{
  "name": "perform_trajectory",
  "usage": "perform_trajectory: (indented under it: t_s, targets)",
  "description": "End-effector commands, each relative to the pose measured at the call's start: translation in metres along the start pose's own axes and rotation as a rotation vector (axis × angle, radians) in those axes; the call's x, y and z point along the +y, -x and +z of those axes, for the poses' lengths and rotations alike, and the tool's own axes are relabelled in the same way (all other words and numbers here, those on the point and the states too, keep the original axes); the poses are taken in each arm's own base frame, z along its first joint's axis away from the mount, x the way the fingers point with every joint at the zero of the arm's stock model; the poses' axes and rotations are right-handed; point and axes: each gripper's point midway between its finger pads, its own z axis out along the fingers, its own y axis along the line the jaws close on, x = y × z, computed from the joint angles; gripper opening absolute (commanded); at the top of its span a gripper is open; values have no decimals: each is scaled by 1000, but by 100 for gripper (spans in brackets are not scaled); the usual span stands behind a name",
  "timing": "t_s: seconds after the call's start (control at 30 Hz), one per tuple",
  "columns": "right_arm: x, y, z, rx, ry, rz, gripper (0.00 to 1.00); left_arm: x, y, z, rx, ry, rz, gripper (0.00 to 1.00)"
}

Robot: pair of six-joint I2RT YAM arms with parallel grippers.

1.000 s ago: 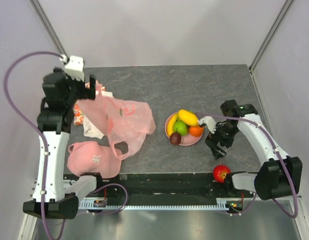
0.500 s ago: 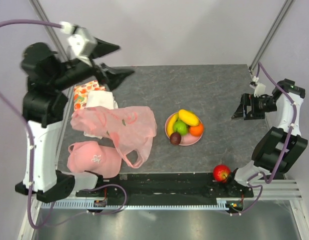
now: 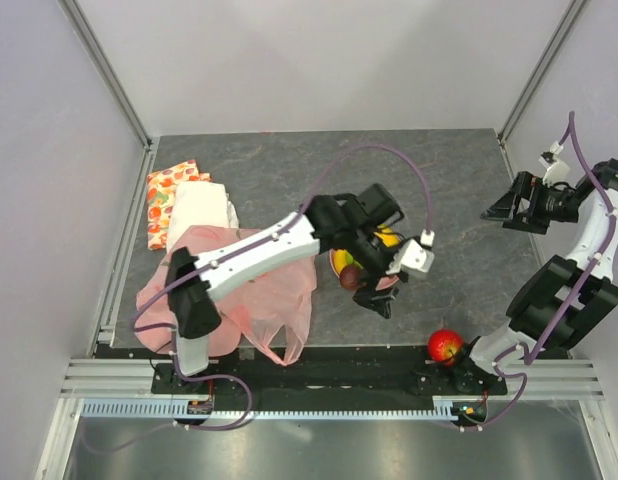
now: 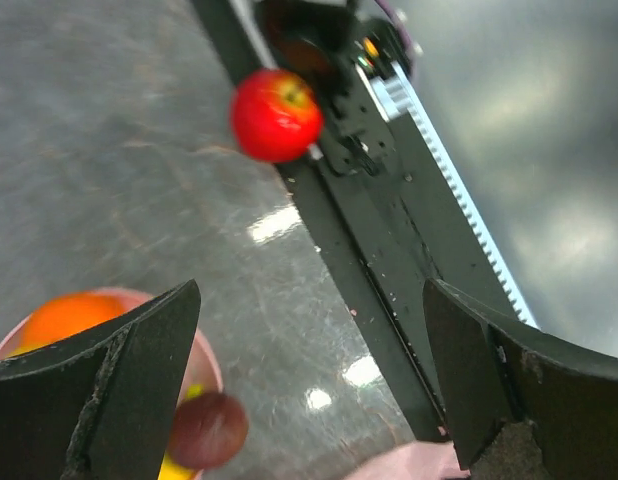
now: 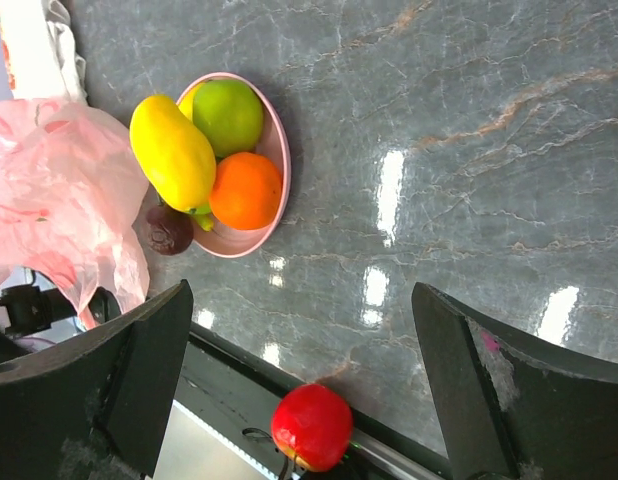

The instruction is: Take the fake fruits out of the plastic bag

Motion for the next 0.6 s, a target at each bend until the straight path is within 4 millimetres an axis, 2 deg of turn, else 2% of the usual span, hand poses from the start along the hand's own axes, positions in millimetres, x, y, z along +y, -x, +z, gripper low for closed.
perform_trajectory:
  t_s: [0.0,0.13,0.17,0.23,0.27,0.33,0.43,0.5,0.53,0.57]
  targets:
    - [16,9,-5,-47,56,-22,98,-16,6,33,-63,-167,274,99]
    - [22,-2,-3,-38,90,0,98,-23,17,76,-127,-259,295,99]
    - [24,-6,-2,-32,98,2,98,-14,8,89,-91,-234,292,99]
    - [30,-15,-2,-22,119,10,98,-6,13,112,-100,-183,311,99]
    - [32,-17,-3,-19,124,-13,98,4,7,123,-78,-138,292,99]
    - [39,-21,-9,-14,137,-32,98,17,17,140,-111,-73,247,99]
    - [40,-16,-19,-49,118,-60,98,39,21,155,-156,20,107,91]
    - [36,-15,-23,-67,116,-24,98,45,23,158,-185,67,38,88]
    - [35,-13,-23,-74,122,-10,98,44,11,164,-184,76,-57,85]
    - [34,-12,-24,-77,126,6,98,55,13,164,-206,135,-82,83]
